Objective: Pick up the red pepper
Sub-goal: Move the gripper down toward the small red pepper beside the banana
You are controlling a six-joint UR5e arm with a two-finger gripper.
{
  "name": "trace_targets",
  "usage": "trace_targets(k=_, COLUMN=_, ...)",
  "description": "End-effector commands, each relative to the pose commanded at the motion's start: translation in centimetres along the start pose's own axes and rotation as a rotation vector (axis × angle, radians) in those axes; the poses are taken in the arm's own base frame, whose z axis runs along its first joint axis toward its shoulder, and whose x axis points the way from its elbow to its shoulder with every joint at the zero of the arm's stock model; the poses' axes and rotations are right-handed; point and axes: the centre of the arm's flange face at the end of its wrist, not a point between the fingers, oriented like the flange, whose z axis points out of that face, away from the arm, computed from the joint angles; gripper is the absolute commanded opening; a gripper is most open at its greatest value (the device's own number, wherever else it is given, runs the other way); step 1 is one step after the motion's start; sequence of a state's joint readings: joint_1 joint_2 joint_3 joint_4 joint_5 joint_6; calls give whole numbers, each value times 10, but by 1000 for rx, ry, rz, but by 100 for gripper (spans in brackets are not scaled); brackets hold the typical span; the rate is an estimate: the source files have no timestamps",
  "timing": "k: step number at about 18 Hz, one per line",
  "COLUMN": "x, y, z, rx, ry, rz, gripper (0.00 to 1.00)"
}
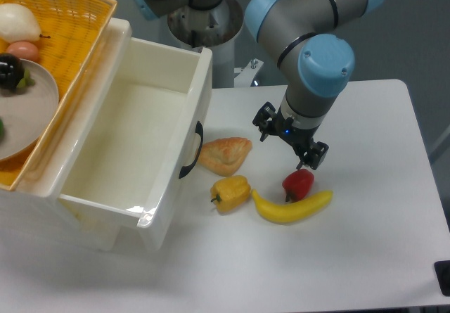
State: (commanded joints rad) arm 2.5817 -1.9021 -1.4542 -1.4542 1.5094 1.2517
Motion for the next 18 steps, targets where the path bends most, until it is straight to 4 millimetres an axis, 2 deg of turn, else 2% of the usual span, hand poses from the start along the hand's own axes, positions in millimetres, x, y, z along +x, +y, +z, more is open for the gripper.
trace_targets(k=6, x=-7, y=-3, z=6, rx=7, ry=-20, rz=3, gripper=100)
trace_targets(k=11, x=-12, y=-2, z=19, rx=-5, ry=-5, rz=0, gripper=100)
trace_targets(k=18, x=-19, y=4, z=51, rx=-50, ry=4, rz=-8, gripper=100)
